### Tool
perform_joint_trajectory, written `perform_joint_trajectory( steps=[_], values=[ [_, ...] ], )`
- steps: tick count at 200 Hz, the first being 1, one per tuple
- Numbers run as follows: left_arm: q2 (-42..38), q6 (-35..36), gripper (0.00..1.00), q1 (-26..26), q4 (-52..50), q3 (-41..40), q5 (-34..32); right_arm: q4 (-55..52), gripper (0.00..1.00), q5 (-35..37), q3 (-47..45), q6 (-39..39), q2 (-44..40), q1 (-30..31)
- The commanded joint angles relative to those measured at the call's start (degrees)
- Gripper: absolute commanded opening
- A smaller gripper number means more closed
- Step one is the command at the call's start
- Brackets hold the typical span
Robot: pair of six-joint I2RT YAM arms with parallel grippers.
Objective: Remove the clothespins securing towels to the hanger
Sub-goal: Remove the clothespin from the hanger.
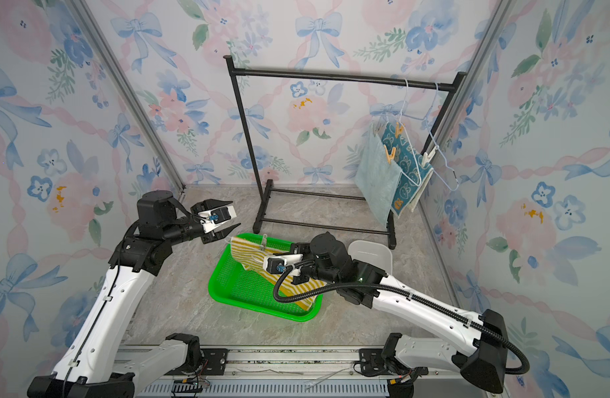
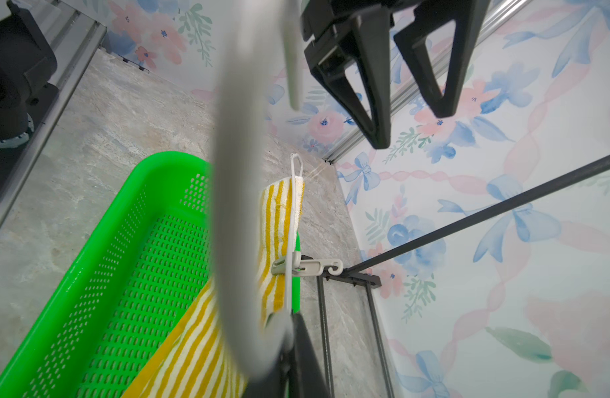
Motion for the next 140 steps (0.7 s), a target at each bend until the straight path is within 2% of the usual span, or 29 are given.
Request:
perform_joint_trajectory(
  steps=[1,74,140],
  values=[
    [0.85,7.08,0.66,-1.34,-4.17,0.10,-2.60,5.35,0.00,3.89,-2.22,-6.68,-1.37,1.82],
    [6.15,10.82,0.65,-8.65,-10.27,-0.06,-10.12,7.54,0.00,8.36,-6.12,-18.58,-0.84,5.33],
    [7.21,9.62,0.65,-10.96,-12.23,-0.80,-7.39,6.47,0.00,9.12,-7.21,-22.92,-0.49,6.82]
  ],
)
